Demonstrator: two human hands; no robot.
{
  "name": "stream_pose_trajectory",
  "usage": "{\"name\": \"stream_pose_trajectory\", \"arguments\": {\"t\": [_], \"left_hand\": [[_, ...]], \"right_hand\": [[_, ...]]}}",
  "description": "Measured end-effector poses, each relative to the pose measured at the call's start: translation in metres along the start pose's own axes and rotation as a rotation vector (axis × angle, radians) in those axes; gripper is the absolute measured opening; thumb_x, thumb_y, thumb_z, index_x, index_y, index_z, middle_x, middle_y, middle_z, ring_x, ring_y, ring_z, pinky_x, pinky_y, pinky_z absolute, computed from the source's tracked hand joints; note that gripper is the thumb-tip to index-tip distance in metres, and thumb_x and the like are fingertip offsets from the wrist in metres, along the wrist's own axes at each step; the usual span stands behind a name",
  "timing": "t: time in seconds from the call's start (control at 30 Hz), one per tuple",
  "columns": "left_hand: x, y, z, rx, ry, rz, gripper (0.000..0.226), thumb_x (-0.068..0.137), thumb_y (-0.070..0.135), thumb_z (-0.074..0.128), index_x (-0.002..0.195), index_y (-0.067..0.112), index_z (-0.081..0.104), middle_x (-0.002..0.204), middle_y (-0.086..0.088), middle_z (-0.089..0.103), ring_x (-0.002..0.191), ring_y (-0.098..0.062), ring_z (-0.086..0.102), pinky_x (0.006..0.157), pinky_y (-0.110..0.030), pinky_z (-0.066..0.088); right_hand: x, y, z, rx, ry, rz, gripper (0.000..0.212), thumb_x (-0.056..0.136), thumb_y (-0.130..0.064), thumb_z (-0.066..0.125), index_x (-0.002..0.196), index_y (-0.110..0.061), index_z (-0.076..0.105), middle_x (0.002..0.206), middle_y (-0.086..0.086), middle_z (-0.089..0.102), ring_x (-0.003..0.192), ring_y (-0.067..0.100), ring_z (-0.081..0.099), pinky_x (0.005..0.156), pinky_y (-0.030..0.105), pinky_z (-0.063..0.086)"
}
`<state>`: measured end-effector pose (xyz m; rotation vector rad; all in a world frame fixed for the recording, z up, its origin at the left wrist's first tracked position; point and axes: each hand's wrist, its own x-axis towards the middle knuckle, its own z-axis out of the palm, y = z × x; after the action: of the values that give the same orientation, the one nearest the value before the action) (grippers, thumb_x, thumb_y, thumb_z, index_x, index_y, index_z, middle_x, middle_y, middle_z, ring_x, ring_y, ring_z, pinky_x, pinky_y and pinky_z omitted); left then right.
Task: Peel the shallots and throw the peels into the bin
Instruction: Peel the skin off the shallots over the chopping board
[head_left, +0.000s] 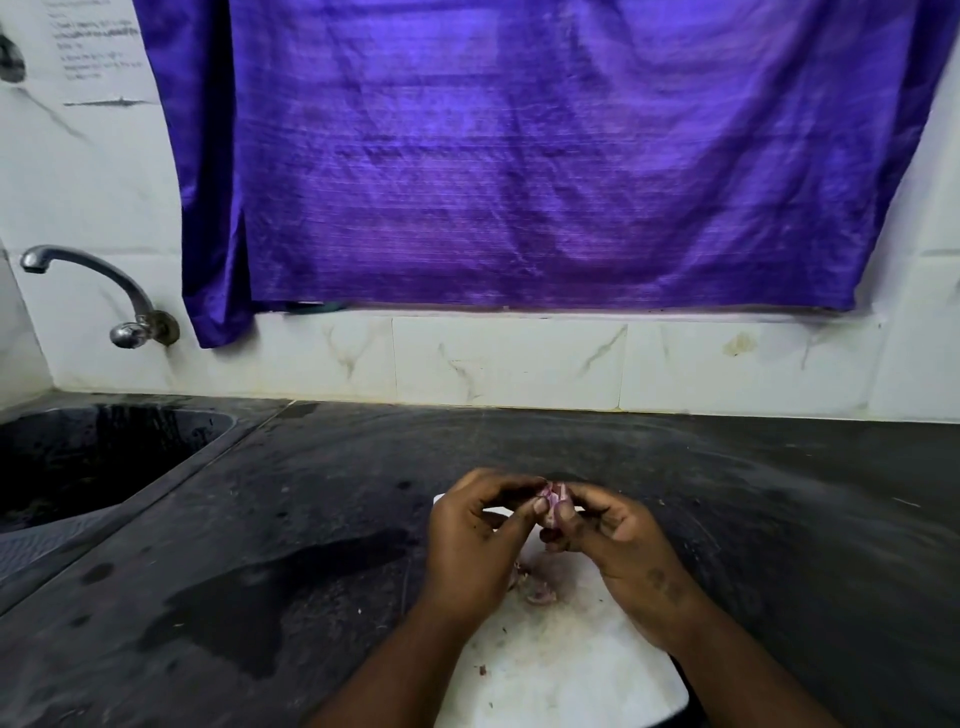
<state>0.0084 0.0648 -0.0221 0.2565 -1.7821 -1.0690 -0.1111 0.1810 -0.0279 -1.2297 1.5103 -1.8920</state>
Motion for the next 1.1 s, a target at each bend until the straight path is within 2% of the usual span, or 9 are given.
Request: {"name": "stream_pose_trajectory", "arguments": {"t": [0.1, 0.2, 0.4, 0.53, 0.67, 0.8, 0.87, 1.0, 1.1], "left_hand": [[0.000, 0.001, 0.000, 0.007, 0.001, -0.012, 0.016, 0.081, 0.008, 0.084, 0.093, 0.019, 0.081, 0.091, 0.006, 0.077, 0.084, -0.008, 0.074, 0.069, -0.017, 0.056], [0.000, 0.002, 0.000, 0.002, 0.005, -0.053, 0.015, 0.080, 0.005, 0.085, 0.089, 0.014, 0.079, 0.088, 0.002, 0.076, 0.081, -0.006, 0.073, 0.066, -0.014, 0.054], [-0.001, 0.000, 0.000, 0.003, -0.008, -0.067, 0.008, 0.085, 0.006, 0.080, 0.084, 0.014, 0.078, 0.085, 0.000, 0.075, 0.084, -0.011, 0.072, 0.068, -0.018, 0.053], [-0.002, -0.001, 0.001, 0.043, -0.023, -0.075, 0.011, 0.090, 0.008, 0.076, 0.086, 0.018, 0.077, 0.088, 0.004, 0.075, 0.086, -0.012, 0.073, 0.067, -0.030, 0.059], [-0.004, 0.002, 0.002, 0.124, -0.008, -0.044, 0.011, 0.091, 0.008, 0.073, 0.088, 0.018, 0.077, 0.088, 0.009, 0.074, 0.086, -0.007, 0.071, 0.063, -0.017, 0.054], [-0.006, 0.002, 0.003, 0.191, 0.012, -0.009, 0.011, 0.091, 0.007, 0.071, 0.091, 0.017, 0.075, 0.090, 0.009, 0.073, 0.086, -0.006, 0.070, 0.066, -0.018, 0.056], [-0.006, 0.000, 0.004, 0.205, 0.025, -0.029, 0.012, 0.090, 0.007, 0.071, 0.091, 0.018, 0.074, 0.089, 0.009, 0.073, 0.083, -0.007, 0.071, 0.067, -0.023, 0.058], [-0.007, -0.001, 0.007, 0.207, 0.046, -0.073, 0.012, 0.089, 0.006, 0.070, 0.087, 0.018, 0.073, 0.083, 0.008, 0.074, 0.079, -0.007, 0.072, 0.066, -0.026, 0.059], [-0.007, -0.001, 0.008, 0.175, 0.064, -0.101, 0.013, 0.089, 0.006, 0.071, 0.085, 0.018, 0.072, 0.081, 0.006, 0.074, 0.077, -0.009, 0.072, 0.067, -0.025, 0.058]], "right_hand": [[0.000, 0.000, -0.002, -0.033, -0.033, -0.019, 0.028, 0.089, -0.018, 0.072, 0.117, -0.022, 0.076, 0.115, 0.007, 0.077, 0.099, 0.029, 0.074, 0.083, 0.037, 0.063], [0.000, 0.003, -0.003, -0.029, -0.056, -0.032, 0.029, 0.089, -0.008, 0.072, 0.116, -0.017, 0.077, 0.119, 0.009, 0.074, 0.100, 0.033, 0.073, 0.082, 0.035, 0.061], [0.002, 0.005, -0.003, -0.048, 0.007, -0.038, 0.028, 0.082, -0.003, 0.080, 0.108, -0.014, 0.079, 0.109, 0.009, 0.074, 0.083, 0.026, 0.073, 0.074, 0.033, 0.061], [0.004, 0.007, -0.003, -0.101, 0.068, -0.062, 0.030, 0.072, -0.008, 0.087, 0.100, -0.008, 0.078, 0.103, 0.013, 0.072, 0.074, 0.025, 0.070, 0.073, 0.043, 0.060], [0.005, 0.010, -0.003, -0.121, 0.112, -0.089, 0.030, 0.068, -0.003, 0.089, 0.095, -0.008, 0.078, 0.098, 0.005, 0.071, 0.069, 0.020, 0.068, 0.072, 0.052, 0.059], [0.005, 0.012, -0.001, -0.195, 0.131, -0.150, 0.024, 0.072, -0.005, 0.089, 0.091, -0.017, 0.078, 0.096, 0.001, 0.068, 0.072, 0.024, 0.068, 0.071, 0.058, 0.061], [0.004, 0.011, 0.000, -0.250, 0.129, -0.185, 0.021, 0.075, -0.008, 0.088, 0.089, -0.020, 0.078, 0.096, -0.002, 0.067, 0.077, 0.026, 0.069, 0.070, 0.050, 0.063], [0.000, 0.006, 0.002, -0.327, 0.133, -0.247, 0.018, 0.077, -0.007, 0.086, 0.091, -0.014, 0.078, 0.096, -0.008, 0.066, 0.080, 0.014, 0.070, 0.068, 0.022, 0.058], [-0.001, 0.006, 0.003, -0.365, 0.147, -0.281, 0.019, 0.078, -0.007, 0.085, 0.093, -0.015, 0.078, 0.099, -0.011, 0.066, 0.088, 0.013, 0.071, 0.071, 0.023, 0.059]]}}
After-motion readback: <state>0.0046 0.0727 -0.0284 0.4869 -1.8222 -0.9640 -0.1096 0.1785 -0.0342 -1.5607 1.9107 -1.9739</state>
